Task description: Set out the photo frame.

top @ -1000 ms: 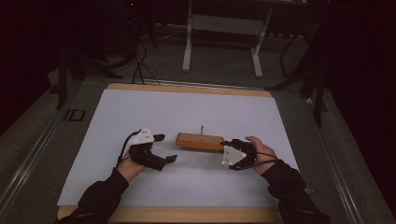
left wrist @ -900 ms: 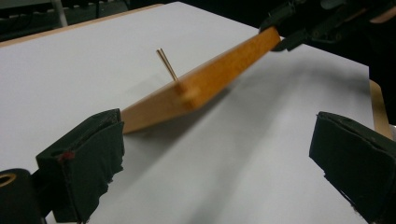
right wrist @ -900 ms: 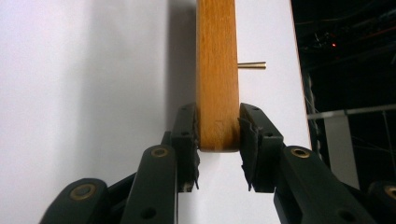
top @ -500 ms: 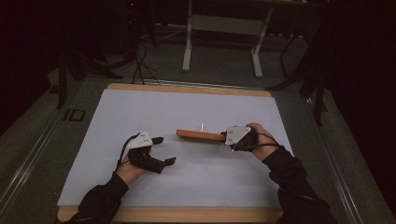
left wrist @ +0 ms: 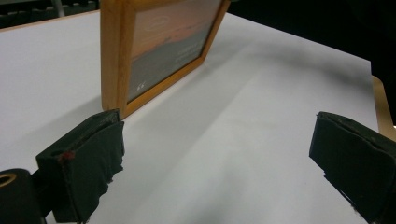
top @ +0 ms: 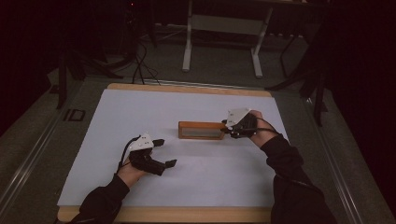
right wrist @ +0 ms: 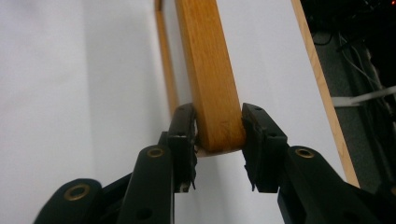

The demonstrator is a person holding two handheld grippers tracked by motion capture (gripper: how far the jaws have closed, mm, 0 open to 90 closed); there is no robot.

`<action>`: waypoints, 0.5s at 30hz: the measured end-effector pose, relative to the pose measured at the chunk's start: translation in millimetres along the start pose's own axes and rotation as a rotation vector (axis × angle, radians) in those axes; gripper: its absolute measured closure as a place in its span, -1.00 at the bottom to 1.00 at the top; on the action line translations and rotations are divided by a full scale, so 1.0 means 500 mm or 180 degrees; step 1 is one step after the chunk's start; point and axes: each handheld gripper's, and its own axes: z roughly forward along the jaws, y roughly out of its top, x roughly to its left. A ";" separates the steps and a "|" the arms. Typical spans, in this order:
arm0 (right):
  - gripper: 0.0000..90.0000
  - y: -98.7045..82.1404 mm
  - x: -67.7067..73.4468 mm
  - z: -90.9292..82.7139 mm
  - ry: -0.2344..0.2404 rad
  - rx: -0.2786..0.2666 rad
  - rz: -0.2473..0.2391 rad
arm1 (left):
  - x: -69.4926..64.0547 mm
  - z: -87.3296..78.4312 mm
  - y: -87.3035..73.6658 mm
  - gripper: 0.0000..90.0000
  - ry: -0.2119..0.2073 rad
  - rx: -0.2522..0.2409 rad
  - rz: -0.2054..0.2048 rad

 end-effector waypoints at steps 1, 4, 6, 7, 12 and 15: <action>0.45 0.000 -0.004 0.002 -0.0007 0.0001 0.0007 | -0.001 0.000 0.000 -0.92 0.0006 -0.0004 0.0009; 0.43 0.002 -0.018 0.011 -0.0031 0.0017 0.0076 | -0.002 0.001 -0.001 -0.92 0.0029 -0.0014 0.0044; 0.42 0.002 -0.026 0.017 -0.0046 0.0012 0.0103 | -0.004 0.002 -0.002 -0.92 0.0044 -0.0038 0.0068; 0.41 0.002 -0.032 0.021 -0.0046 -0.0003 0.0140 | -0.004 0.002 -0.003 -0.92 0.0043 -0.0034 0.0079; 0.39 0.004 -0.045 0.032 -0.0082 0.0011 0.0298 | -0.003 0.002 -0.004 -0.92 0.0033 -0.0101 0.0061; 0.37 0.005 -0.059 0.041 -0.0079 0.0010 0.0544 | -0.001 0.000 -0.005 -0.92 0.0055 -0.0139 0.0050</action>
